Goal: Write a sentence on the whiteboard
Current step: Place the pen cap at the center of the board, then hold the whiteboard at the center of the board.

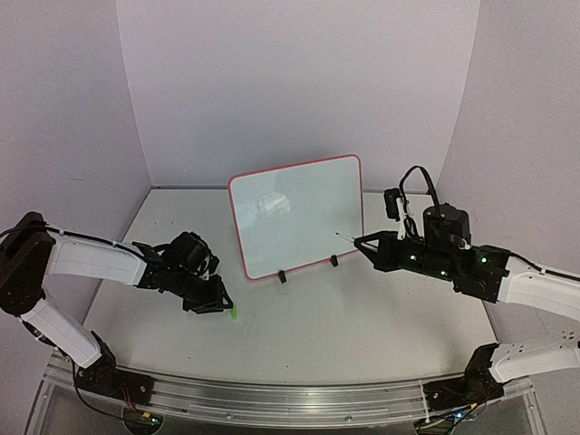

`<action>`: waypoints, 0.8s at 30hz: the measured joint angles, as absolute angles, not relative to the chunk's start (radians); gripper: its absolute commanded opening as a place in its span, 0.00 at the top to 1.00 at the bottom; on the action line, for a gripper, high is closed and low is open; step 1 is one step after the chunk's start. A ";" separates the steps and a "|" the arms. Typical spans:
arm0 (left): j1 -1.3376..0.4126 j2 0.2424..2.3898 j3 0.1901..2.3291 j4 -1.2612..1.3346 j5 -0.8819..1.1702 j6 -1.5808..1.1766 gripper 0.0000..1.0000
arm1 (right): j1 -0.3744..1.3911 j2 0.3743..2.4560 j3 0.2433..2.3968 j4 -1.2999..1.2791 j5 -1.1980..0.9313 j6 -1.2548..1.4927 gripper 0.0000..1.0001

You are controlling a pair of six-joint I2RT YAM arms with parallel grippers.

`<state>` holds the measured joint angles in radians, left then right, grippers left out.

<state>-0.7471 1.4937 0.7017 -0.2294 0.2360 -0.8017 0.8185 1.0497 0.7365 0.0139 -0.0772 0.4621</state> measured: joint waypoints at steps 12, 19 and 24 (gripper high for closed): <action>-0.746 1.428 0.738 -0.358 0.170 -0.754 0.22 | 0.818 1.024 0.742 -0.015 -0.117 0.463 1.00; -0.645 1.309 0.877 -0.502 0.213 -0.595 0.13 | 0.818 1.022 0.817 -0.119 -0.179 0.454 1.00; -0.561 1.303 1.053 -0.557 0.314 -0.395 0.12 | 0.818 1.056 0.901 -0.145 -0.264 0.440 1.00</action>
<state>-0.5613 1.3027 1.0534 -0.5567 0.3137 -0.3946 0.8185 1.0562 0.9014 -0.1449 -0.2640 0.4397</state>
